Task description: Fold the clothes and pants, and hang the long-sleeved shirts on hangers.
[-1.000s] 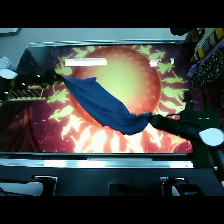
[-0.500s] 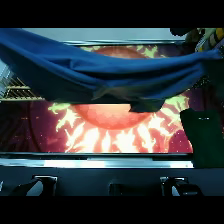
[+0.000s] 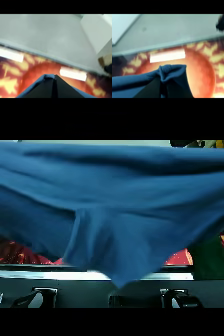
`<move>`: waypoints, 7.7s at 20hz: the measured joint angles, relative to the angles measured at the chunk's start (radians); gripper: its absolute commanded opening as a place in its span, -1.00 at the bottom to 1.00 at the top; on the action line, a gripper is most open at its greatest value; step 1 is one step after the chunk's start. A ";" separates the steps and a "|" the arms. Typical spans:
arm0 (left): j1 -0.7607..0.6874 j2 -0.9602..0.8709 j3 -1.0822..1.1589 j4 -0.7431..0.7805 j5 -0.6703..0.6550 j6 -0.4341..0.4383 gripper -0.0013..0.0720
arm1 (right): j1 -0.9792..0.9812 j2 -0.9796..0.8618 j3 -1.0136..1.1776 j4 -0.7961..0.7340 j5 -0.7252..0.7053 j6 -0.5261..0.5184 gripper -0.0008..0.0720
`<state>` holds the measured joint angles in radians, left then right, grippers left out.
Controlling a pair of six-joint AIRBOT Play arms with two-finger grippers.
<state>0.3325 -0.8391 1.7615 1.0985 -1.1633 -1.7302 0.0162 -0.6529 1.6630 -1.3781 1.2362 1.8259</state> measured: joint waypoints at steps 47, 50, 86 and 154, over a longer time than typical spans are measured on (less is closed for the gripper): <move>-0.076 -0.501 -0.396 0.151 -0.257 0.141 0.29 | -0.482 -0.606 -1.143 0.613 -0.201 -0.789 -0.66; -0.068 -0.498 -0.401 0.154 -0.261 0.138 0.29 | -0.454 -0.622 -1.149 0.617 -0.219 -0.799 -0.90; 0.119 -0.280 -1.305 -0.055 -0.024 0.256 -0.31 | -0.439 -0.397 -1.153 0.634 -0.025 -0.760 -0.90; -0.239 -0.826 -0.220 0.213 0.277 0.134 -0.93 | -0.091 -0.750 -0.391 0.297 -0.444 -0.269 -0.90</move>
<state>0.0937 -1.6653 1.5417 1.3117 -0.8864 -1.5959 -0.0750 -1.4033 1.2724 -1.0809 0.7925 1.5570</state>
